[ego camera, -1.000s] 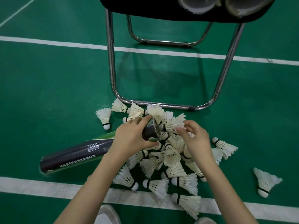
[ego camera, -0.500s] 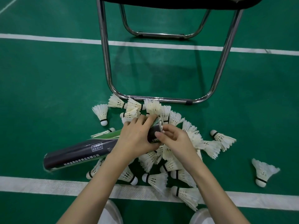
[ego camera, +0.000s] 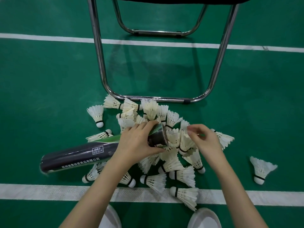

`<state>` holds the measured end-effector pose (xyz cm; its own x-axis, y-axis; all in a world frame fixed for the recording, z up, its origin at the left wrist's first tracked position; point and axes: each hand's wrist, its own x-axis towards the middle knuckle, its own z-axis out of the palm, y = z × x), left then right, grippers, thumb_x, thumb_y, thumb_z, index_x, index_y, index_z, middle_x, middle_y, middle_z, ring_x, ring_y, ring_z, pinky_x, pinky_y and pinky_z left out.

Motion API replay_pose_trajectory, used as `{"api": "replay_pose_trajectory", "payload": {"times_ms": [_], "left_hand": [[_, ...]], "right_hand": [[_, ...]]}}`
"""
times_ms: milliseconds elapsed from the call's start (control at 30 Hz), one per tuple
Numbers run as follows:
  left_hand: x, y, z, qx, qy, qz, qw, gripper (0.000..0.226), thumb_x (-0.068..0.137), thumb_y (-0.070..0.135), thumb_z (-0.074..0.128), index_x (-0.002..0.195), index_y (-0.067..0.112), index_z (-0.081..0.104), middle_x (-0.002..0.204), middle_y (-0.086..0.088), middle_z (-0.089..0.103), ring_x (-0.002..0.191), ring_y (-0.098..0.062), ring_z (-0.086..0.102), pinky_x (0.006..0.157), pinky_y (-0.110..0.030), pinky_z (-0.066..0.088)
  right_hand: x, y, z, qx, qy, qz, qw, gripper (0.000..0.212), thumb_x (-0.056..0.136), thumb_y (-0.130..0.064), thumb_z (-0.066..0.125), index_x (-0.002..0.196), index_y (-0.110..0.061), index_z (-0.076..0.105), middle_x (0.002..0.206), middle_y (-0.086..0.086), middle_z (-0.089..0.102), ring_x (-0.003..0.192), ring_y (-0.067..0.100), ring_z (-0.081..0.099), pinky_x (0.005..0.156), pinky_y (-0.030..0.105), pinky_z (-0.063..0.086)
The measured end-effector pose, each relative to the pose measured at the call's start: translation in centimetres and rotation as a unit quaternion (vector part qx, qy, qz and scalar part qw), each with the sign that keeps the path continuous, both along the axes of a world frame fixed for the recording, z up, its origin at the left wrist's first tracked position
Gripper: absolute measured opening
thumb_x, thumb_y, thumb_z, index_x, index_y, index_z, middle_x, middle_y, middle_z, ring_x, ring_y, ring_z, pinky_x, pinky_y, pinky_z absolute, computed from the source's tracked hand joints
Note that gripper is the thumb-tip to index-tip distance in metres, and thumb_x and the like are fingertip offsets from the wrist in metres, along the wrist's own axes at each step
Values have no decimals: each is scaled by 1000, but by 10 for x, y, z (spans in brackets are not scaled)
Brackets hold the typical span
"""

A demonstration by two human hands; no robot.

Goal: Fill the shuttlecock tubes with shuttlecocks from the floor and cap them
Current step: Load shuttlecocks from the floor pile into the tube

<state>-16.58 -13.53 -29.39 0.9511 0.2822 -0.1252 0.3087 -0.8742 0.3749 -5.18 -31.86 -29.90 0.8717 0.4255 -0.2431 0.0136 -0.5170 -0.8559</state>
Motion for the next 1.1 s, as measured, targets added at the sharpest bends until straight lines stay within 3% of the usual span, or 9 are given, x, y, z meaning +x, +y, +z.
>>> {"api": "replay_pose_trajectory", "payload": {"times_ms": [100, 167, 300, 367, 467, 567, 667, 1100], "left_hand": [[0, -1, 2, 0, -3, 6, 1000, 87, 65, 72, 59, 136, 31, 31, 128, 8, 52, 113, -17, 49, 90, -33, 35], [0, -2, 2, 5, -1, 5, 1000, 87, 65, 72, 59, 137, 32, 30, 129, 8, 51, 114, -16, 48, 90, -32, 35], [-2, 1, -2, 9, 6, 14, 1000, 88, 63, 75, 58, 136, 33, 31, 127, 10, 53, 112, -15, 50, 89, -30, 36], [-5, 5, -3, 10, 11, 20, 1000, 90, 62, 76, 58, 137, 33, 32, 125, 9, 54, 111, -15, 51, 88, -30, 38], [-7, 7, -3, 10, 14, 23, 1000, 91, 62, 76, 58, 138, 34, 31, 126, 9, 53, 110, -15, 52, 86, -30, 39], [-8, 7, -4, 8, 7, 24, 1000, 90, 62, 75, 59, 138, 35, 32, 127, 10, 52, 109, -14, 51, 82, -29, 40], [-9, 3, -6, -1, 10, 16, 1000, 90, 62, 75, 59, 138, 36, 31, 130, 12, 50, 111, -13, 50, 86, -30, 40], [-4, -4, -6, -9, -5, 9, 1000, 90, 64, 74, 58, 140, 33, 30, 130, 12, 50, 113, -12, 50, 90, -32, 40]], "right_hand": [[1, -7, -15, -93, -7, 32, 995, 19, 86, -22, 62, 105, -22, 63, 105, -8, 63, 98, 8, 56, 87, 26, 42], [-1, -8, -25, -177, -39, 69, 981, 23, 87, -26, 61, 109, -21, 62, 108, -5, 62, 99, 11, 55, 83, 29, 42], [-6, -8, -32, -262, -89, 101, 956, 13, 89, -32, 57, 97, -24, 64, 94, -5, 68, 89, 17, 61, 75, 30, 47], [-5, -10, -31, -237, -74, 83, 965, 7, 89, -30, 57, 89, -27, 64, 84, -6, 70, 83, 16, 64, 75, 31, 50], [-3, -13, -18, -120, -38, 2, 992, 9, 88, -22, 59, 85, -24, 67, 81, -8, 69, 81, 11, 63, 76, 31, 50], [-8, -8, 4, 3, -12, -49, 999, 13, 88, -17, 60, 80, -26, 65, 83, -12, 68, 82, 2, 63, 72, 13, 46], [-19, 6, 19, 86, 12, -59, 994, 10, 87, -17, 62, 84, -26, 65, 82, -14, 69, 78, -5, 63, 69, 6, 46], [-49, 37, 16, 164, 155, 39, 974, 12, 88, -11, 58, 95, -20, 64, 87, -7, 68, 77, -8, 63, 68, 6, 46]]}}
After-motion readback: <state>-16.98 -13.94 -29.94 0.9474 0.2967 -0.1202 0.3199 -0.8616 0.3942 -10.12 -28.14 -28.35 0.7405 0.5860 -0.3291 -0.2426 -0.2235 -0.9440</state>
